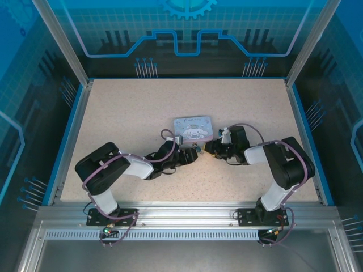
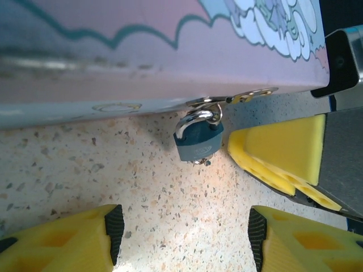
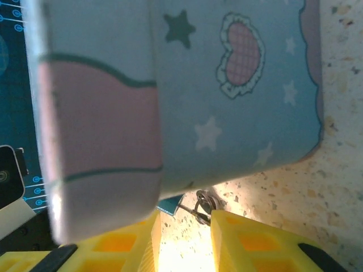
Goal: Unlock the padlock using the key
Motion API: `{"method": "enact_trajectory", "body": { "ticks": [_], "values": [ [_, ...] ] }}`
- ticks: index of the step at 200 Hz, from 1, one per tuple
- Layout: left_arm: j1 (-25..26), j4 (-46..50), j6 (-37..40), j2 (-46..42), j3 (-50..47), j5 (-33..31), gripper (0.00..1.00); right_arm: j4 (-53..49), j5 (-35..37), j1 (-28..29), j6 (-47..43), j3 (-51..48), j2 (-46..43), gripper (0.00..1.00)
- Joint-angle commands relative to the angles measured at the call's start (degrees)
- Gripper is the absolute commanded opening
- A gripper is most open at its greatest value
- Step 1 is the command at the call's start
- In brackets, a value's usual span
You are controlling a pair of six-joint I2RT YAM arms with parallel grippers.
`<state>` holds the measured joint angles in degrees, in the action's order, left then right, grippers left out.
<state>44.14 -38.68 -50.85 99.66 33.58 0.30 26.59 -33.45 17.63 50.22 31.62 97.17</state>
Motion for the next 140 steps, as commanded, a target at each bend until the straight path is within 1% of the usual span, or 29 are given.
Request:
{"method": "enact_trajectory", "body": {
  "ticks": [1,39,74,102,140],
  "values": [
    [-0.14,-0.85,1.67,2.41,1.69,-1.35,0.61,1.38,-1.81,0.55,-1.90,1.66,1.58,0.34],
    [-1.31,-3.51,-2.50,1.80,0.91,-1.30,0.61,1.51,-4.30,0.69,-4.12,3.91,3.74,0.40],
    [-3.17,-3.65,-5.88,-0.25,-0.51,-0.12,0.63,1.39,-6.71,1.42,-5.02,7.04,6.49,0.42],
    [-3.93,-3.95,-6.48,-0.21,-0.70,1.67,0.64,1.00,-7.50,2.62,-5.03,8.80,8.54,0.40],
    [-3.97,-6.43,-6.19,2.54,-0.67,3.49,0.65,1.38,-7.17,3.55,-4.23,8.57,9.76,0.32]
  ]
}}
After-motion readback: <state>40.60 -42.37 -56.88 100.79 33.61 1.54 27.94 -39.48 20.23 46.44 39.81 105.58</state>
